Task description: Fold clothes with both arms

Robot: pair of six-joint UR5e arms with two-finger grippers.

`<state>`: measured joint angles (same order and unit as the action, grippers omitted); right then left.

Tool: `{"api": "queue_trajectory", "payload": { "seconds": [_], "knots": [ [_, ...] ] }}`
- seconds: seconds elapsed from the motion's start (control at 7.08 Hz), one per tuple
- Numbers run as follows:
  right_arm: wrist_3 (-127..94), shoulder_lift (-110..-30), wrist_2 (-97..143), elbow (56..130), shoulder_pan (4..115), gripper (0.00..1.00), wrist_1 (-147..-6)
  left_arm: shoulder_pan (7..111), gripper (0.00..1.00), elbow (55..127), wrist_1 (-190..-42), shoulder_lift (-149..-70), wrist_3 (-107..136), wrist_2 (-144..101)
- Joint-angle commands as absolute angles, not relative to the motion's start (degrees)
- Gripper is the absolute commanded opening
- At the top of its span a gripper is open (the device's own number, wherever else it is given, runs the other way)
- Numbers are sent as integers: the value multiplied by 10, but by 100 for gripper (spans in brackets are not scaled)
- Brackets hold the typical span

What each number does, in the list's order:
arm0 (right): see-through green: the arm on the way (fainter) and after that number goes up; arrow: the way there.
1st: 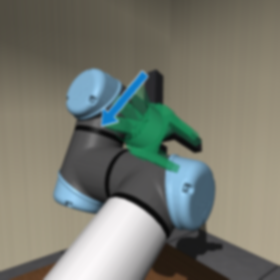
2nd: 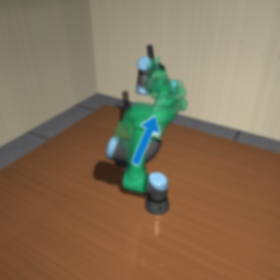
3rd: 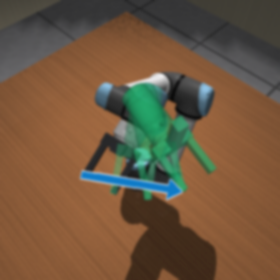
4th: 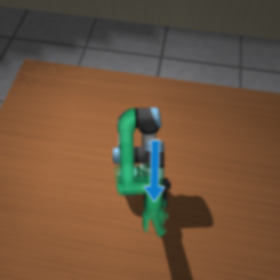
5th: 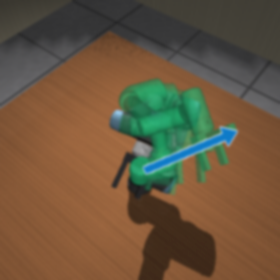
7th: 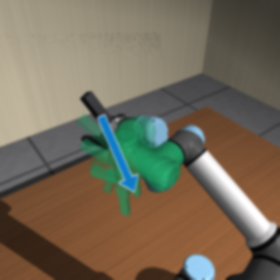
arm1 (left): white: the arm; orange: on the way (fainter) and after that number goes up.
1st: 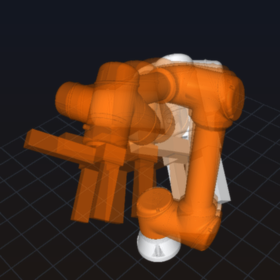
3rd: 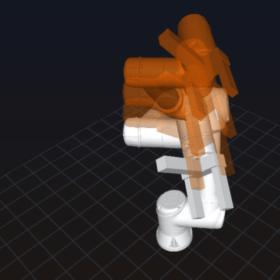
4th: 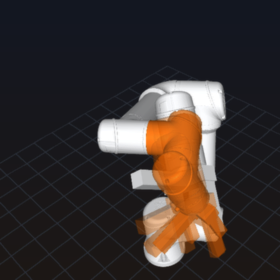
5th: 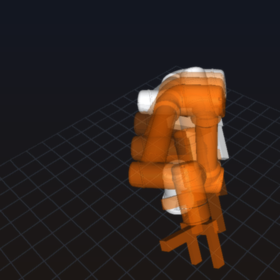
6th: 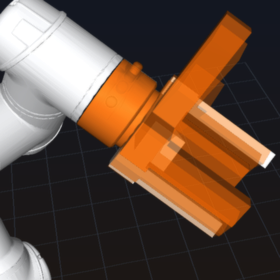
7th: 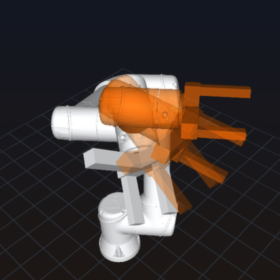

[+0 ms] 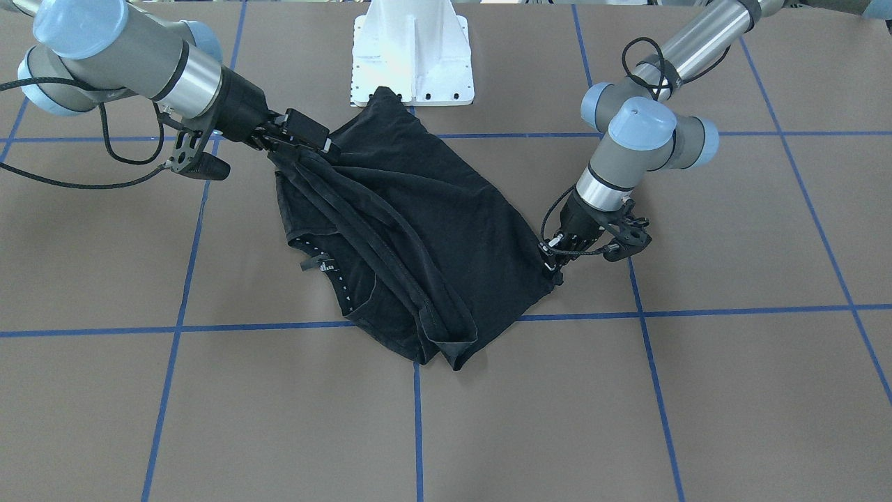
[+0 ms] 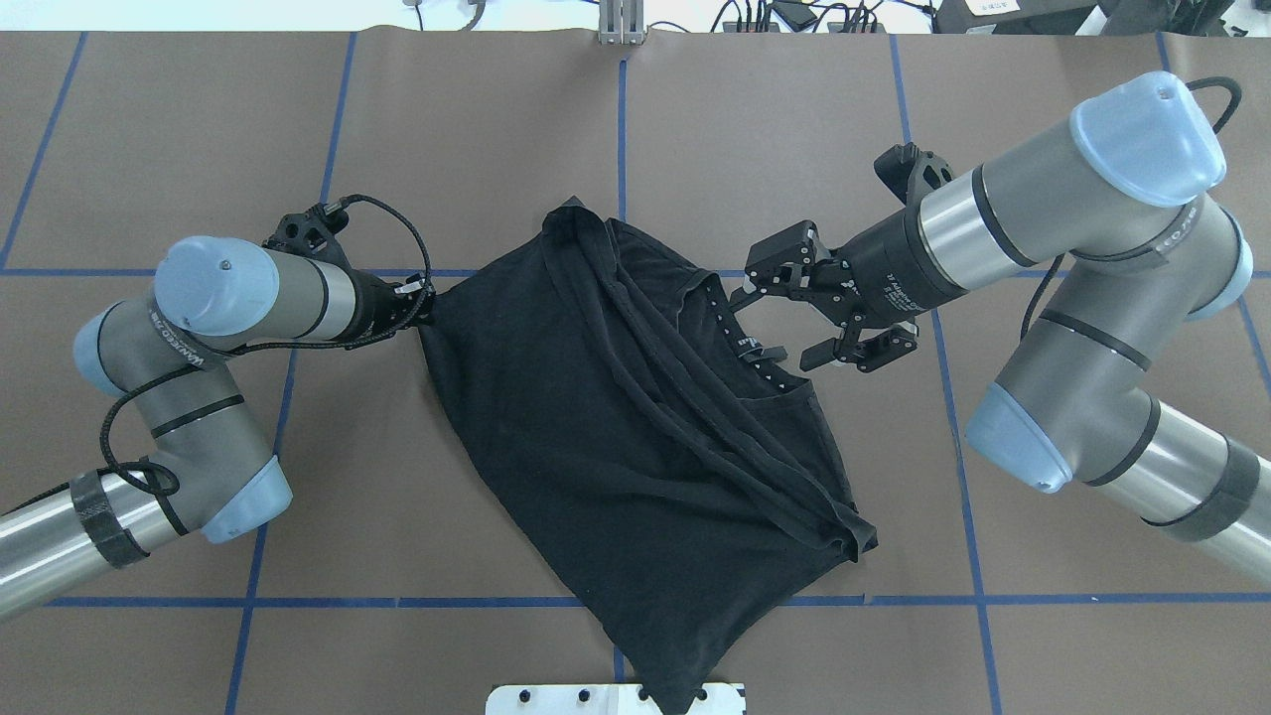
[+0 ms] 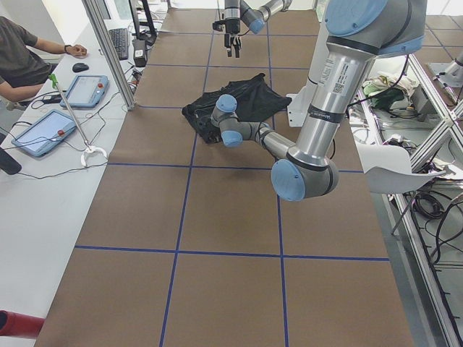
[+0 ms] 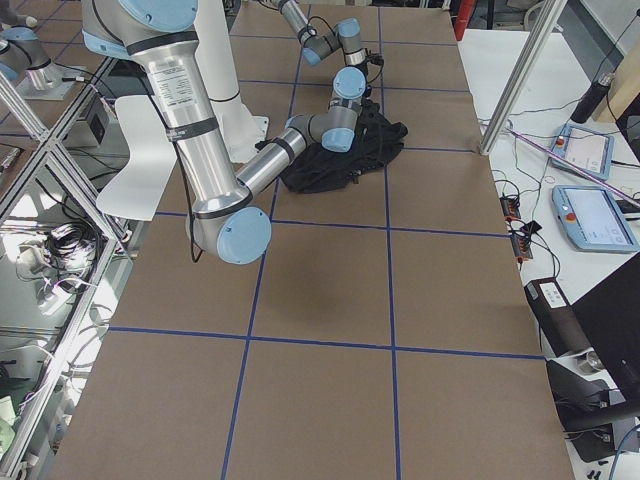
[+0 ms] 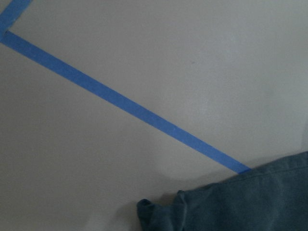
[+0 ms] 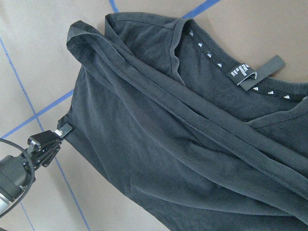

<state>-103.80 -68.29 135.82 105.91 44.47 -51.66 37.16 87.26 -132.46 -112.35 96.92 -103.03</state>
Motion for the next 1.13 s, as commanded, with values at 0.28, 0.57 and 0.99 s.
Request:
{"api": "queue_trajectory", "payload": {
  "seconds": [0.28, 0.57, 0.99],
  "knots": [
    [-1038, -686, 1355, 1059, 458, 100, -517, 442, 0, 755, -1317, -1214, 972, -1027],
    [-1037, -690, 1332, 1059, 459, 100, -516, 454, 0, 685, -1324, -1288, 975, -1000],
    [-1025, -698, 1330, 1059, 472, 100, -517, 454, 0, 549, -1399, -1404, 978, -938]
  ]
}}
